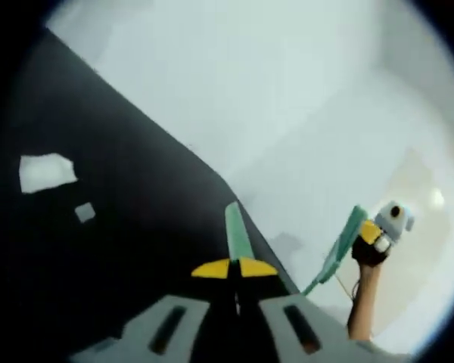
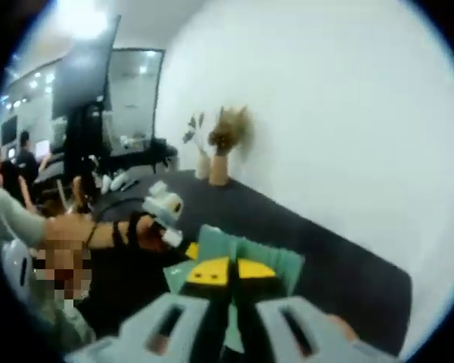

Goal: Pick up the broom and sweep the trash on the tabletop into the dustpan.

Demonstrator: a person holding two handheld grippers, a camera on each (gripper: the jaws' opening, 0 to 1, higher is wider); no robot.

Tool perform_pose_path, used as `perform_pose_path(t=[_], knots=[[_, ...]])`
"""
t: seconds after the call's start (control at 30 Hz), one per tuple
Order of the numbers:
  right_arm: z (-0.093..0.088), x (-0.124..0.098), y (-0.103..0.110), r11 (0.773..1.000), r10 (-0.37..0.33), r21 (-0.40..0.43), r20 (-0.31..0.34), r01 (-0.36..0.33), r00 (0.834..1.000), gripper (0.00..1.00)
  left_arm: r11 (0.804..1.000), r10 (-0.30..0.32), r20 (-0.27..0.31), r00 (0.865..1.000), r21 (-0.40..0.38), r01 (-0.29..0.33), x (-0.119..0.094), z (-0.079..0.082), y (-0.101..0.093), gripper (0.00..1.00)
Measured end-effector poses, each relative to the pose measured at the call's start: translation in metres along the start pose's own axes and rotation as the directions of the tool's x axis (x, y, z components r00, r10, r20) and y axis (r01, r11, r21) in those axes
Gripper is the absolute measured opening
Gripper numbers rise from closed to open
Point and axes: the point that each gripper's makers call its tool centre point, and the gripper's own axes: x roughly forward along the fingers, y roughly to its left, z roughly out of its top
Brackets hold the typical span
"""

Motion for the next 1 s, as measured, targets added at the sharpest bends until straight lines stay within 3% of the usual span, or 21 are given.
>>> perform_pose_path(t=[0.2,0.47,0.73,0.83,1.0], knots=[[-0.008,0.003,0.003,1.000,-0.008,-0.003,-0.023,0.008,1.000,0.01,1.000,0.016,0.015,1.000,0.001,-0.016,-0.014,0.006,0.005,0.02],[-0.004,0.011,0.010,1.000,0.006,-0.019,-0.022,-0.007,1.000,0.01,0.999,0.049,0.041,0.998,-0.023,-0.048,-0.040,0.013,0.015,0.02],[0.004,0.029,0.021,0.999,0.043,-0.030,-0.011,-0.043,0.999,0.01,0.995,0.090,0.012,0.996,-0.049,-0.089,-0.081,-0.001,0.022,0.02],[0.006,0.034,0.026,0.997,0.054,-0.046,-0.018,-0.055,0.998,0.01,0.993,0.110,0.004,0.994,-0.053,-0.110,-0.087,-0.004,0.029,0.02],[0.007,0.039,0.042,0.995,0.085,-0.057,-0.038,-0.087,0.996,0.01,0.987,0.142,-0.014,0.990,-0.071,-0.143,-0.080,-0.003,0.046,0.04]])
